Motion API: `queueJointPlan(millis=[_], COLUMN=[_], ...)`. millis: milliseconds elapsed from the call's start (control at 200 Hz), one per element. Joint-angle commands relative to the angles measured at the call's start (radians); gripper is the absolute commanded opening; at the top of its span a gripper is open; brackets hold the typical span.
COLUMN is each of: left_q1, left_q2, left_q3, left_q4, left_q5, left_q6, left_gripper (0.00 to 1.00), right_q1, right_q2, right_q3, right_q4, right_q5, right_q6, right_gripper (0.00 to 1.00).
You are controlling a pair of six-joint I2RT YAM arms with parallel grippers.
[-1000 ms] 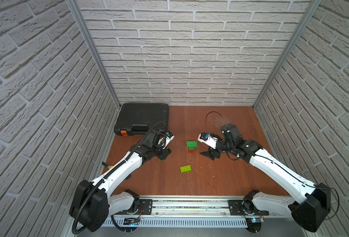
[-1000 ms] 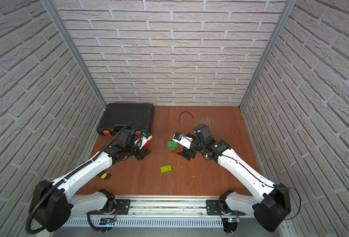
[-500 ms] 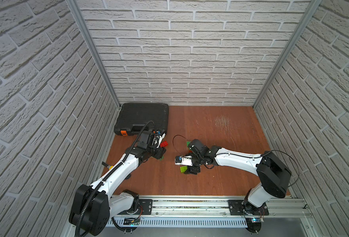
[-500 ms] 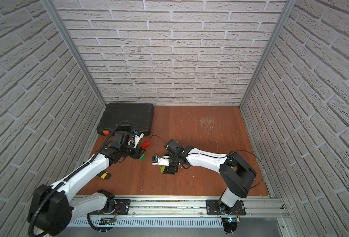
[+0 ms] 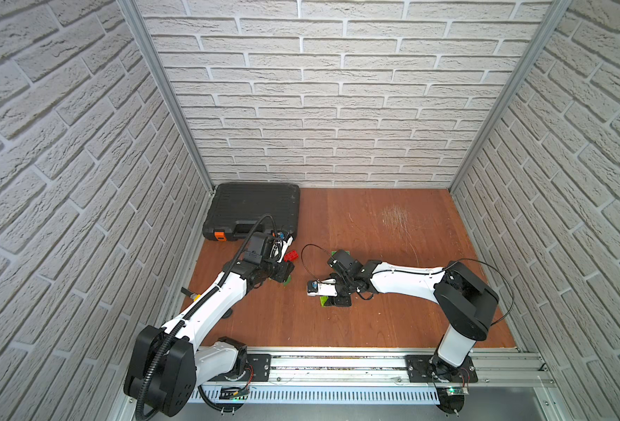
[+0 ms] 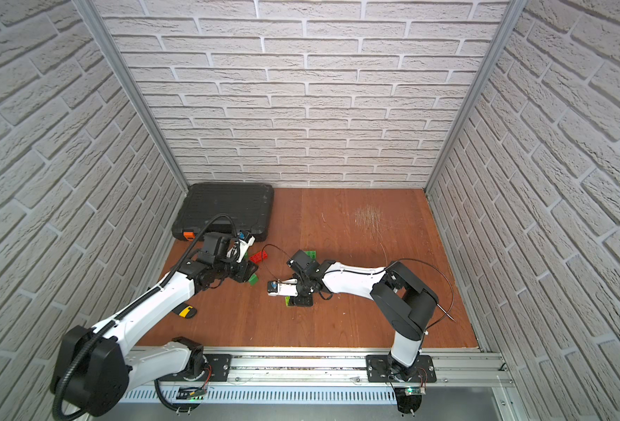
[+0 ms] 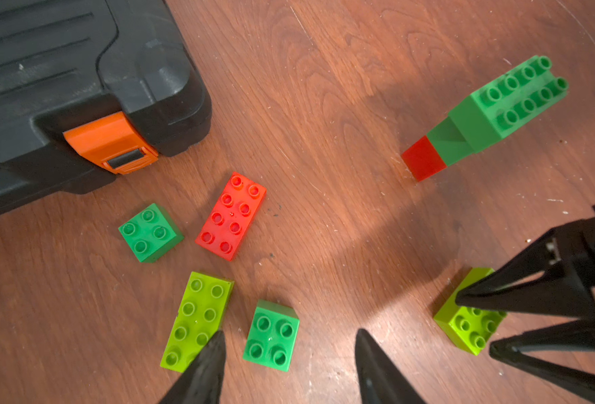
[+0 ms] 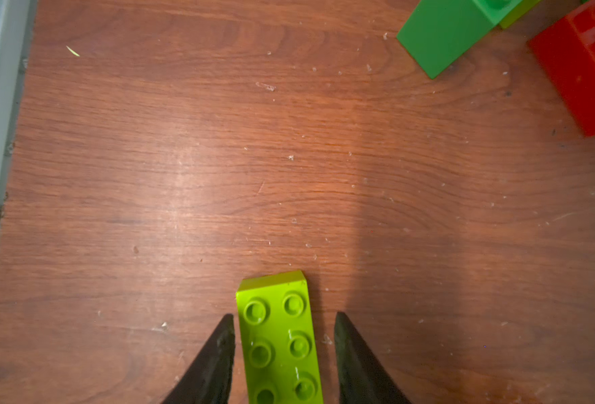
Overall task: Assemble a spoon with lego
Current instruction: Pick up the lego brick from the center of the board.
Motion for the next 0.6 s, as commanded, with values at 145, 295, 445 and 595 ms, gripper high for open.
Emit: queueJointPlan(millis=[145, 295, 445, 595], left_q1=[0.008, 0.008, 0.007, 0.008], left_q2=[0.012, 0.016, 0.024, 0.023], left_q3=[-0.002, 0.000, 0.002, 0.001], left_q4=[0.018, 0.016, 0.011, 0.014], left_q5=[0.004, 0.002, 0.003, 0.005], left_q6=[-0.006, -0.006, -0.007, -0.008], left_gripper=[0.58, 0.58, 0.57, 0.57], right_q1=[0.005, 0.005, 0.005, 0.005], right_q2=[0.027, 0.043, 0.054, 0.036], right_q3=[0.028, 0.038, 0.045, 0.042], right_q4=[-0.019, -0.040, -0.045, -0.042], right_q5=[-0.007, -0.004, 0.006, 0.012], right_q6=[-0.022, -0.023, -0.017, -0.008], right_gripper=[0.40, 0.39, 0.34, 0.23])
